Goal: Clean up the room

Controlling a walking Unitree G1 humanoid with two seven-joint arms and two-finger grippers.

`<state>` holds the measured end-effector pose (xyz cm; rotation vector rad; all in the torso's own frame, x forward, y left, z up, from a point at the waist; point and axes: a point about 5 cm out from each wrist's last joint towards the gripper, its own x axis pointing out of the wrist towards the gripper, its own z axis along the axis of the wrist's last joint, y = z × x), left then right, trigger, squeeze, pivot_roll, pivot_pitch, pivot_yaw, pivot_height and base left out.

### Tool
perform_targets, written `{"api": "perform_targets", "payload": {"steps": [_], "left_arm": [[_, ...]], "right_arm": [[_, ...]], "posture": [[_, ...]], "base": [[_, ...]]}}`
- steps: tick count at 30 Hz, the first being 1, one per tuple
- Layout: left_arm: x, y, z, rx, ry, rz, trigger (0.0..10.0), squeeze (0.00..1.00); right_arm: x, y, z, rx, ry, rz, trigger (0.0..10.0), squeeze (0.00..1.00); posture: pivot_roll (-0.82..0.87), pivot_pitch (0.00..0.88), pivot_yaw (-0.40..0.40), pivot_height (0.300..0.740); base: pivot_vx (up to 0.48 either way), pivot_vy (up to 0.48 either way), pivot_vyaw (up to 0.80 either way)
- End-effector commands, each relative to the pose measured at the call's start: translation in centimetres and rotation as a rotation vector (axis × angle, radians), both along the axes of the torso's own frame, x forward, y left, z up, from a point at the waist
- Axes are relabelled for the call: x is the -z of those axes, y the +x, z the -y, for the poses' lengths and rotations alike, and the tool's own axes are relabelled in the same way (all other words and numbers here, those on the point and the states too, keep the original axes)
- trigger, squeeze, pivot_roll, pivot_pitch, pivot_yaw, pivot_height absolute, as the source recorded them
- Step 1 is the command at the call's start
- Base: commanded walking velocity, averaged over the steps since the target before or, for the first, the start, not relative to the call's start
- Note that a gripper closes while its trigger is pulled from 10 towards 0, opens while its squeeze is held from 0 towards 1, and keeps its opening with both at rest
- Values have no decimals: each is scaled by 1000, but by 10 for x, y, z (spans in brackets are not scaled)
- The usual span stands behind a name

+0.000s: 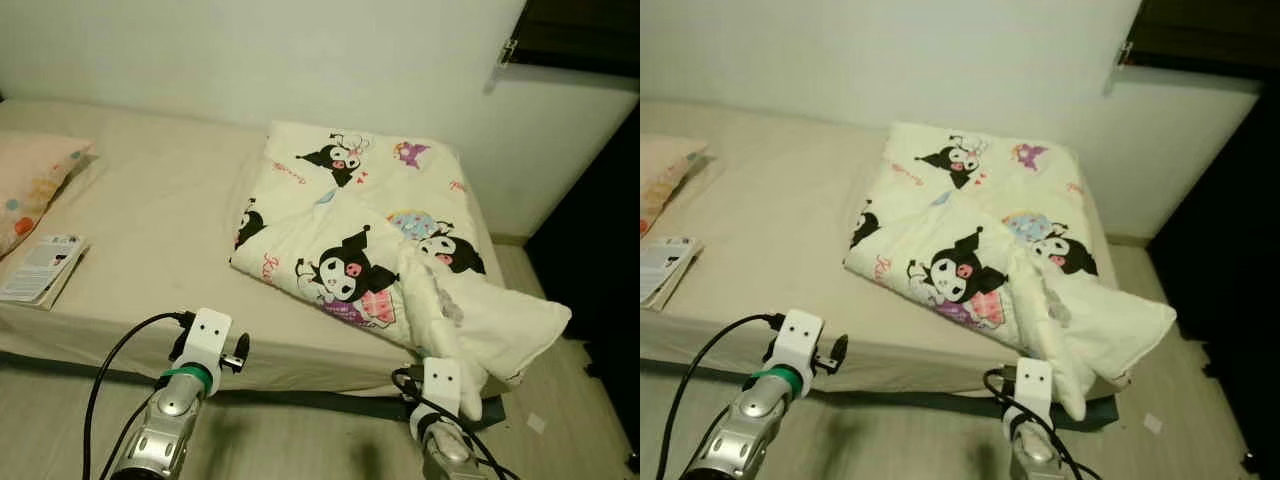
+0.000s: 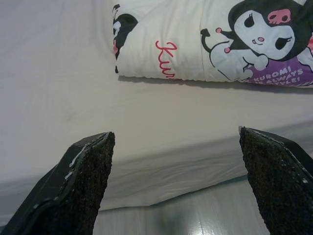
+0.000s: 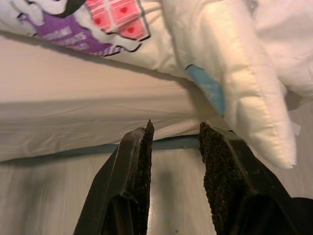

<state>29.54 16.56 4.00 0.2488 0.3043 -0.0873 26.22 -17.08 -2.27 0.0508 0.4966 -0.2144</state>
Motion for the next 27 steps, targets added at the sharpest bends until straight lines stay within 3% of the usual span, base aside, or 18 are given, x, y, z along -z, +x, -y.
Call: {"api": "perform_targets", "payload": {"steps": [1,11,19,27], "left_arm": [[3,-3,1,6,-3,-15,10000,0],[3,-3,2,10,-7,-19,10000,0],[3,-2,2,11,-6,-17,10000,0],[2,-2,3,10,-7,-14,10000,0]], "right_arm": [[4,-4,1,14,10,-22,10000,0],[4,-4,3,20,11,-28,10000,0],[2,-3,2,15,19,-10,10000,0],[2,-1,1,-16,-2,-22,10000,0]], "posture": [[158,0,2,740],[157,0,-1,740],[157,0,-1,740],[158,0,-5,740]], "base": [[274,0,0],[276,0,0],[277,0,-794],[271,0,0]]}}
